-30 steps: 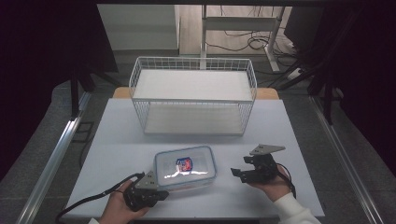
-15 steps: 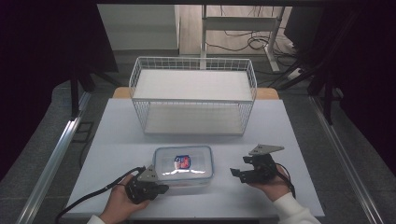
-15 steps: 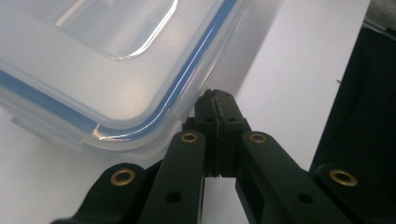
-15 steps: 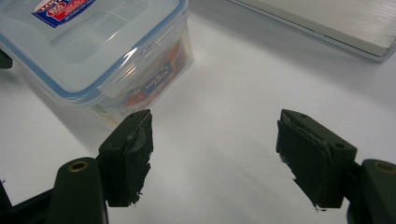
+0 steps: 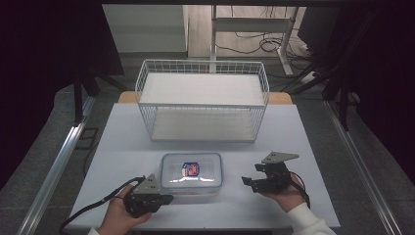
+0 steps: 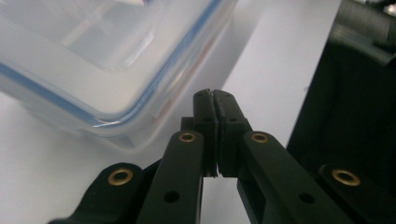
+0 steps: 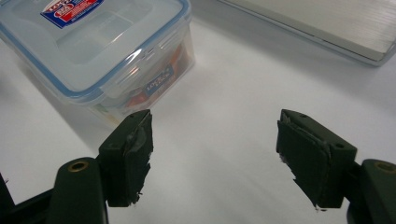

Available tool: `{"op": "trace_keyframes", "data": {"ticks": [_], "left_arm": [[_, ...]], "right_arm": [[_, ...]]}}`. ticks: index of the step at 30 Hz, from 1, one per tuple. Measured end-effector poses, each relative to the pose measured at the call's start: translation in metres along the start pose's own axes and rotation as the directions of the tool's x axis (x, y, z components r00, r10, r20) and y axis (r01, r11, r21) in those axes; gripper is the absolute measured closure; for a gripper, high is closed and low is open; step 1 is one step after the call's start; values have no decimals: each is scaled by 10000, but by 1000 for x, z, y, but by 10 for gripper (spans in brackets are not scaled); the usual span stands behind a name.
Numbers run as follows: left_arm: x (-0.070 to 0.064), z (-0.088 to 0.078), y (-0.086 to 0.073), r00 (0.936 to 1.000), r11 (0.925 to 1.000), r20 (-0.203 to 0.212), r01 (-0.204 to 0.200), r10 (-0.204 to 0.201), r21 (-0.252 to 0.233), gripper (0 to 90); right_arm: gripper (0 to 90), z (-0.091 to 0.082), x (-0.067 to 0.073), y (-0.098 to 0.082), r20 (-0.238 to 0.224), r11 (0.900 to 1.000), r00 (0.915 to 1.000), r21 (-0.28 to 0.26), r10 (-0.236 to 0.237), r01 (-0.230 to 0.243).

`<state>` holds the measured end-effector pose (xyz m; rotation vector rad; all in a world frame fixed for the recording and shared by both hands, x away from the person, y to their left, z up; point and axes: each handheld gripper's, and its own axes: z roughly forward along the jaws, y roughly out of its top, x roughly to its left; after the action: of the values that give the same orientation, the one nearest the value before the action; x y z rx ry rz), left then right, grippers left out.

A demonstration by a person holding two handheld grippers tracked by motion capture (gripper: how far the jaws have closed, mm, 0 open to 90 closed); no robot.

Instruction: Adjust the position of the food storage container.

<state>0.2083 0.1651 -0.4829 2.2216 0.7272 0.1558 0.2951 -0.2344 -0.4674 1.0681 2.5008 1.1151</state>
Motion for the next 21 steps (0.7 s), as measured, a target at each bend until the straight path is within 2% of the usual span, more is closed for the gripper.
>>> {"op": "trace_keyframes", "data": {"ticks": [2, 3, 4, 5, 7, 8, 9, 10, 13, 15, 17, 18, 21], "left_arm": [[2, -10, 1, 9998, 9991, -203, 70, -79, -427, 874], [4, -17, 1, 9982, 9963, -520, 254, -298, -822, 858], [8, -23, 0, 9933, 9881, -860, 645, -770, -1396, 808], [11, -26, -1, 9877, 9814, -1081, 940, -1131, -1676, 715], [20, -30, -5, 9678, 9667, -1640, 1568, -1913, -2023, 574], [23, -31, -6, 9597, 9626, -1797, 1783, -2159, -2040, 487], [29, -31, -8, 9476, 9568, -1956, 2143, -2525, -1965, 421], [32, -31, -10, 9398, 9513, -2017, 2369, -2758, -1971, 346], [43, -31, -15, 9213, 9204, -1428, 3285, -3617, -2122, 303], [48, -30, -18, 9125, 9102, -1285, 3580, -3883, -2083, 290], [49, -29, -18, 9116, 9103, -1314, 3592, -3895, -2059, 287], [49, -28, -18, 9120, 9133, -1433, 3529, -3843, -2033, 285], [50, -26, -19, 9113, 9158, -1518, 3526, -3827, -1921, 280]], "right_arm": [[268, 0, 0, 0, 42, 10000, 10000, -55, 47, -47], [267, 0, -1, 0, 40, 10000, 10000, -63, 67, -67], [264, 0, -1, 0, 44, 9999, 9999, -88, 98, -98], [262, 0, -1, 0, 40, 9999, 10000, -121, 83, -83], [260, 0, -1, 0, 31, 9999, 10000, -150, 78, -77], [260, 0, 0, 1, -7, 9998, 10000, -153, 94, -94], [258, 0, 0, 1, -38, 9999, 10000, -141, 77, -77], [254, 0, 0, 1, -95, 9999, 9999, -140, 79, -80], [237, 0, 1, 1, -295, 9995, 9995, -299, 134, -143], [226, -1, 2, 1, -312, 9992, 9995, -389, 81, -93], [212, -1, 4, 0, -316, 9988, 9995, -487, 9, -24], [211, -1, 4, 0, -295, 9988, 9996, -488, -19, 5], [208, 0, 5, 0, -276, 9991, 9996, -413, -72, 60]]}}
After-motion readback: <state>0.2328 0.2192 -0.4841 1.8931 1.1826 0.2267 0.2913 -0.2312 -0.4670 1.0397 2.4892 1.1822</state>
